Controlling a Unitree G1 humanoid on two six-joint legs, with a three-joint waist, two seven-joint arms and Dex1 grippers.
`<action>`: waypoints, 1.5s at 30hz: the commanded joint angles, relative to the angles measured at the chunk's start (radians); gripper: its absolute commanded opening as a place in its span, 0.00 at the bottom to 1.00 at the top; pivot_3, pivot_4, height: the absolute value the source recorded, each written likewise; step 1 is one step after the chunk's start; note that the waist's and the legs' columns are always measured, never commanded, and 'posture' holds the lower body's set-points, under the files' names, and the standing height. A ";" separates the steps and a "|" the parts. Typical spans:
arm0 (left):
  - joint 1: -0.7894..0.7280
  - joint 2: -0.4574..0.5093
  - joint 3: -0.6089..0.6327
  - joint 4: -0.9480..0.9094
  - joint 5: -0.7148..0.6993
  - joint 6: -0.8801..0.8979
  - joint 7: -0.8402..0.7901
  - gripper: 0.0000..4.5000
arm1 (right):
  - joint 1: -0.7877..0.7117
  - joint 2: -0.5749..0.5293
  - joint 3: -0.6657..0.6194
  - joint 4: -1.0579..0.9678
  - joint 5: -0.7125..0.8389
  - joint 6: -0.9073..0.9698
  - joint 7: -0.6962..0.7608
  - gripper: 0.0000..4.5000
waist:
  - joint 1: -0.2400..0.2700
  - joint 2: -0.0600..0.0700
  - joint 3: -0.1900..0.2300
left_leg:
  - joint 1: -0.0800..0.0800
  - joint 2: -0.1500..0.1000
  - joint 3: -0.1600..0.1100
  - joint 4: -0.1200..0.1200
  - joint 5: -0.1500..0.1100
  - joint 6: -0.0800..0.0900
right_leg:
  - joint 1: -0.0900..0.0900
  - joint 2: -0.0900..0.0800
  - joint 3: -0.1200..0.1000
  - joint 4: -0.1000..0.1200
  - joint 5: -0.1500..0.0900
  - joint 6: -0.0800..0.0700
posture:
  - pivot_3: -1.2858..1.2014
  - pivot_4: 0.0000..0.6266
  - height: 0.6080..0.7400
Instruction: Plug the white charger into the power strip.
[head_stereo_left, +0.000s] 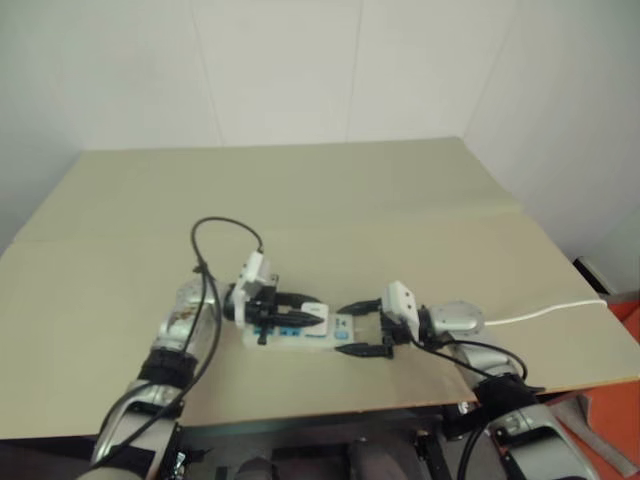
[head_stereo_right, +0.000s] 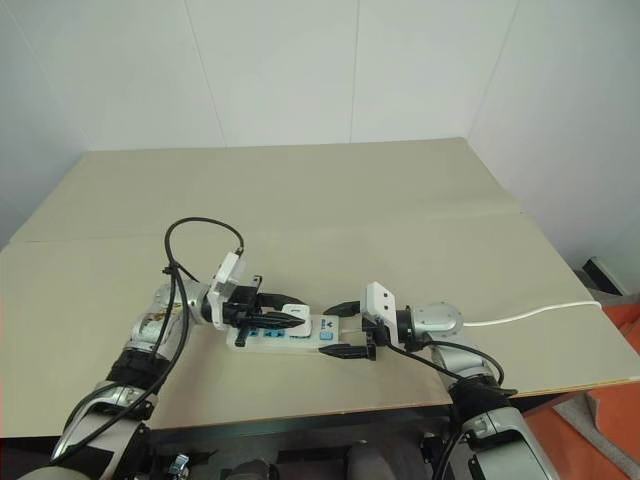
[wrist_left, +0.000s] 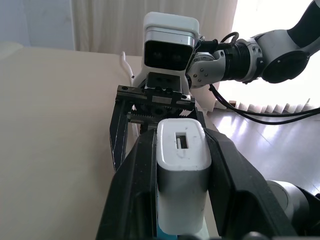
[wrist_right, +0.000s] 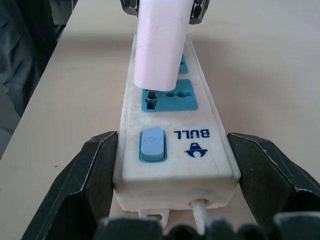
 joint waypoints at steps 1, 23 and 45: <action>-0.004 -0.006 -0.004 0.027 0.020 -0.031 -0.010 0.22 | 0.027 -0.011 0.032 0.015 -0.053 0.017 -0.012 0.75 | 0.000 0.000 0.000 | 0.000 0.000 0.000 0.000 0.000 0.000 | 0.000 0.000 0.000 0.000 0.000 0.000 | 0.52 0.24 1.00; 0.025 0.045 -0.073 0.154 0.078 -0.191 -0.068 0.22 | 0.018 -0.011 0.030 0.025 -0.060 0.012 -0.015 0.75 | -0.003 0.000 -0.001 | 0.001 0.001 0.000 -0.004 0.000 0.000 | 0.003 0.001 0.000 -0.001 -0.001 0.000 | 0.52 0.24 1.00; 0.005 0.037 -0.104 0.277 0.149 -0.235 0.016 0.45 | 0.016 -0.011 0.050 0.034 -0.072 0.005 -0.040 0.75 | -0.005 0.004 -0.020 | 0.020 0.001 0.000 -0.009 -0.001 0.000 | 0.022 0.001 0.002 -0.005 -0.006 -0.004 | 0.52 0.24 1.00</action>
